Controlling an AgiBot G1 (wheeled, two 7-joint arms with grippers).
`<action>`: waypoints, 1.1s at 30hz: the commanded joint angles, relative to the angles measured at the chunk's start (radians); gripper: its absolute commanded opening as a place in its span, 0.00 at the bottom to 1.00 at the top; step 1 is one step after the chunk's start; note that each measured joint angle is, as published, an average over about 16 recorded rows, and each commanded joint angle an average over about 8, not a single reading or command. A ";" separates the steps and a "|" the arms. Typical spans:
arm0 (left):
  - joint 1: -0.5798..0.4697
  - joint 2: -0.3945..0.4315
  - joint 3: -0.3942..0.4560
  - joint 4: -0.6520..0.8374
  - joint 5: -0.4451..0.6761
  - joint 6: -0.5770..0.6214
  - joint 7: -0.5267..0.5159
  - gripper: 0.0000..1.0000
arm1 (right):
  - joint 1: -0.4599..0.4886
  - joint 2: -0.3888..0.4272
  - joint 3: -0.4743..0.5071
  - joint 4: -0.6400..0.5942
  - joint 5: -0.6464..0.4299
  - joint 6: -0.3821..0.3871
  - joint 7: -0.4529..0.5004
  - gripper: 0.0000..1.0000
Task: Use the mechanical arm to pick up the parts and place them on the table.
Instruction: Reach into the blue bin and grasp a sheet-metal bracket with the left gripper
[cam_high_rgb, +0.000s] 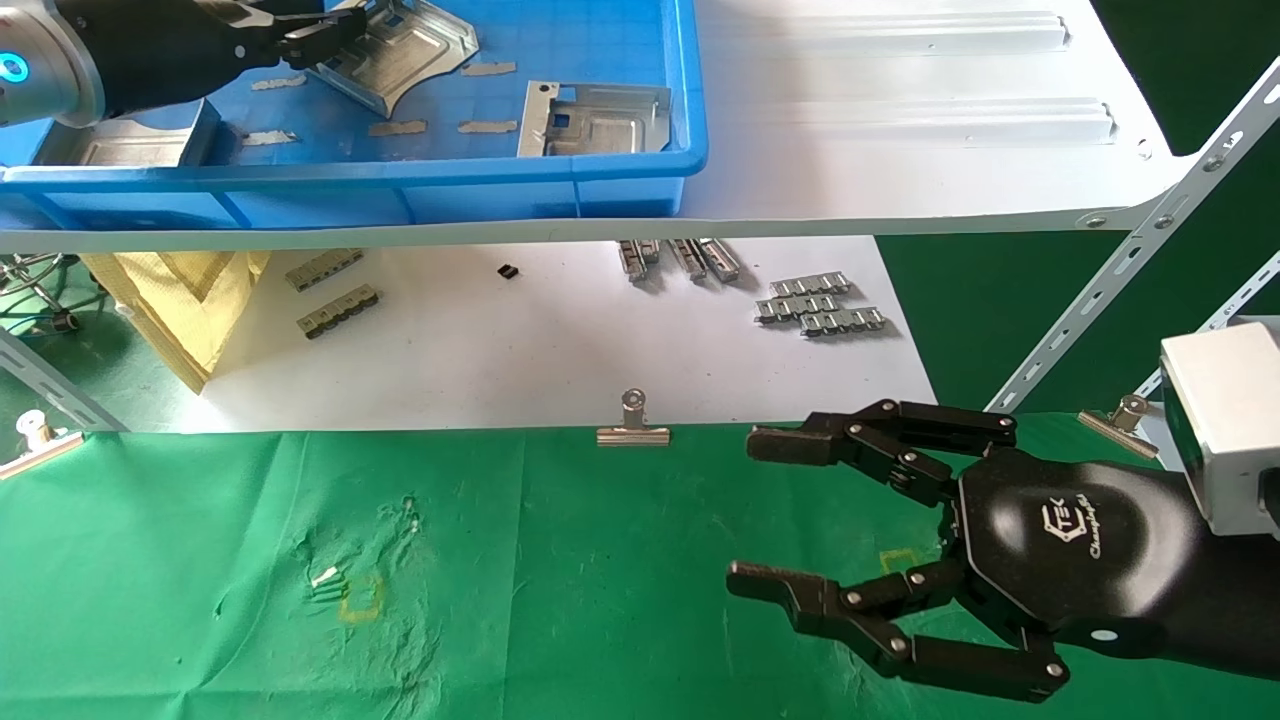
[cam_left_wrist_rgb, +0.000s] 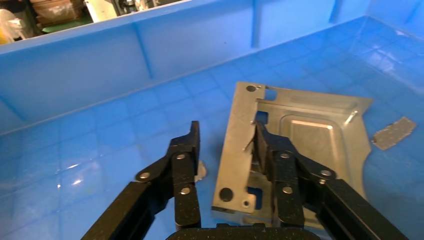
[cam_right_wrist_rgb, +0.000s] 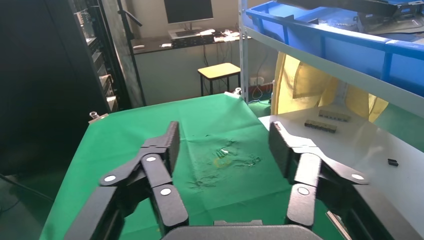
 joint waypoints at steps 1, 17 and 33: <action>-0.002 0.000 -0.001 0.000 -0.001 0.005 0.003 0.00 | 0.000 0.000 0.000 0.000 0.000 0.000 0.000 1.00; -0.025 -0.048 -0.001 -0.034 -0.002 0.172 0.091 0.67 | 0.000 0.000 0.000 0.000 0.000 0.000 0.000 1.00; -0.051 -0.051 0.017 -0.036 0.021 0.282 0.230 1.00 | 0.000 0.000 0.000 0.000 0.000 0.000 0.000 1.00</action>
